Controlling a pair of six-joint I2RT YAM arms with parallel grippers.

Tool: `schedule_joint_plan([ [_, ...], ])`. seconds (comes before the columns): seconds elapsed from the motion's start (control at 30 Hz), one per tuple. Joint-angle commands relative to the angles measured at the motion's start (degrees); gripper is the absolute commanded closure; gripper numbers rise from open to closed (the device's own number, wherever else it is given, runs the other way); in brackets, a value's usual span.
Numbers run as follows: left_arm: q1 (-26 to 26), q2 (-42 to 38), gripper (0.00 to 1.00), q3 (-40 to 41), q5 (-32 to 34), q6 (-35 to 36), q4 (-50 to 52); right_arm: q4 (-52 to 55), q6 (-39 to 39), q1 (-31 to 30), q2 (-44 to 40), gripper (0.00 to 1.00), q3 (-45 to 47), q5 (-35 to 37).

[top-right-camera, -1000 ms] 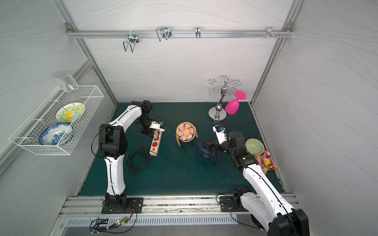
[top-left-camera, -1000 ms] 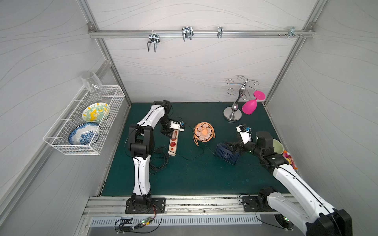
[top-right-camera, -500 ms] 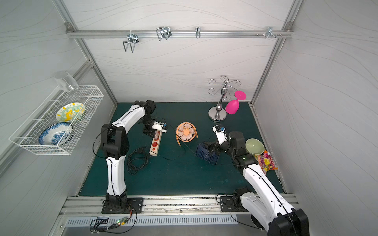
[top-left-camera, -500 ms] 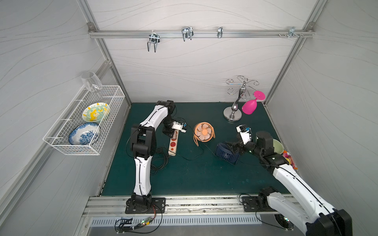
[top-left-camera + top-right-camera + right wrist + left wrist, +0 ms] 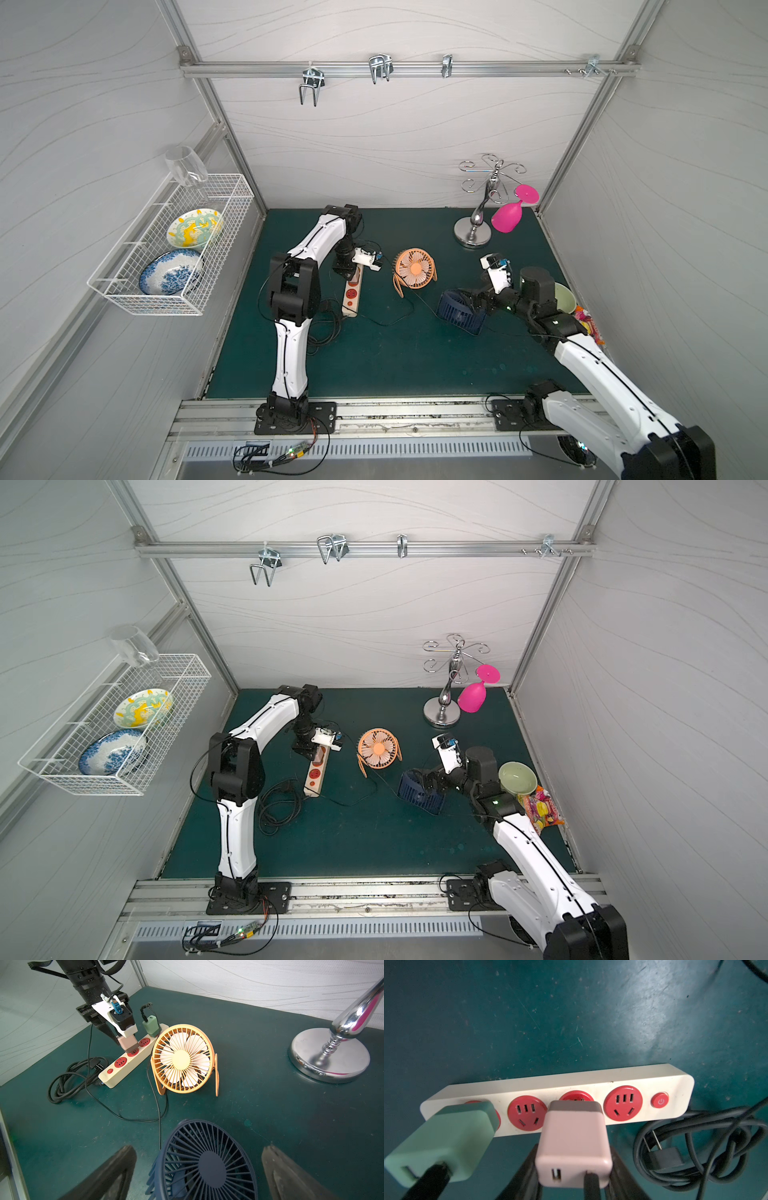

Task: Plug the desk fan into the power strip
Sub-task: Insert the plug into the socket.

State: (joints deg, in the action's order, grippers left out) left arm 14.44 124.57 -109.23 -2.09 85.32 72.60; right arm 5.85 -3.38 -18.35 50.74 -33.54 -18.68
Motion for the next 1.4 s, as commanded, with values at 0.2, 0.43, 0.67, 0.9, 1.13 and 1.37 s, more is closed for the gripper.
schedule_joint_plan([
  [0.2,0.4,5.7,1.0,-2.0,8.1,-1.3,1.1,-1.5,0.5,0.2,-0.2,0.01,0.6,-0.8],
  [0.43,0.6,7.6,1.0,-6.2,10.4,-1.6,4.1,-1.6,0.4,0.2,0.0,0.01,0.6,-0.8],
  [0.67,2.3,6.9,1.0,-2.9,7.5,-3.3,2.4,-1.6,0.6,0.2,-0.1,0.01,0.6,-0.9],
  [0.9,3.7,5.9,1.0,-1.6,1.9,-5.0,0.2,-1.5,0.5,0.2,-0.2,0.01,0.6,-0.8],
  [1.13,4.4,5.1,0.87,-1.0,0.3,-5.7,-1.0,-1.6,0.6,0.3,-0.3,0.01,0.6,-0.7],
  [1.37,4.7,4.1,0.75,-0.9,-2.0,-6.2,-1.3,-1.5,0.6,0.3,-0.4,0.01,0.7,-0.7],
])
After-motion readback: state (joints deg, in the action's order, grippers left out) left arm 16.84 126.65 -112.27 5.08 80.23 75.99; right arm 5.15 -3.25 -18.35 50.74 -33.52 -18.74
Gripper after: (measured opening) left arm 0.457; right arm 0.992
